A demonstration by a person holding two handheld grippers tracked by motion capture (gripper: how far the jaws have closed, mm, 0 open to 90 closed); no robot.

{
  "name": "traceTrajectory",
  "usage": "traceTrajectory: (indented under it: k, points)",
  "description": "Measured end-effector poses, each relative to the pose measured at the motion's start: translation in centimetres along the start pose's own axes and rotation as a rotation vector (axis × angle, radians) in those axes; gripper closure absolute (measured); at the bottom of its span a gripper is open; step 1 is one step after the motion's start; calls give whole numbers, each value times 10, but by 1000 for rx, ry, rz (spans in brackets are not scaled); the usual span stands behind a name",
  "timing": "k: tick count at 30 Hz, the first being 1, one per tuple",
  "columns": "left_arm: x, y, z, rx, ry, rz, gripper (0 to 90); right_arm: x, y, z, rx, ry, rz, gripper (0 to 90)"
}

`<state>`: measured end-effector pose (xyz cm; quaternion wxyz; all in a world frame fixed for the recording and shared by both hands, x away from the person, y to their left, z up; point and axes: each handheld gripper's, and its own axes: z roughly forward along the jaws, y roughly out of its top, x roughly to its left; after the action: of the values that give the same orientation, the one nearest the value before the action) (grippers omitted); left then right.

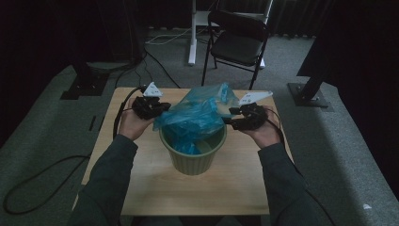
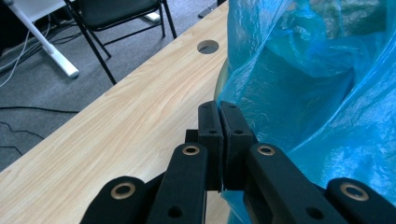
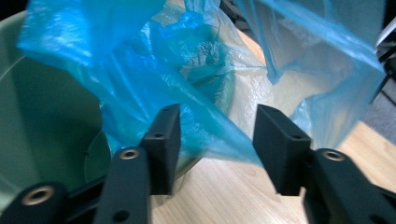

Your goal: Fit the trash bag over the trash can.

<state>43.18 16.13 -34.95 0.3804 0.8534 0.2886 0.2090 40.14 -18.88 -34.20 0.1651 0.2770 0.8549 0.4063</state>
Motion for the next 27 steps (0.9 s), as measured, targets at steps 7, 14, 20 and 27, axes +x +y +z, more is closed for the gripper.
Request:
traceTrajectory:
  k: [7, 14, 20, 27]
  points:
    - [8, -3, 3, 6, 41, -51, 885, -5, -5, 8, 22, 57, 15, 859]
    - [18, -7, 11, 25, 61, -109, 886, -11, -10, 8, 36, 8, 37, 864]
    - [20, -20, 24, 58, 37, -143, 886, -12, -22, 14, 72, 6, 50, 881]
    - [23, -36, 28, 49, -22, -201, 885, -9, -33, 17, 87, 50, 49, 897]
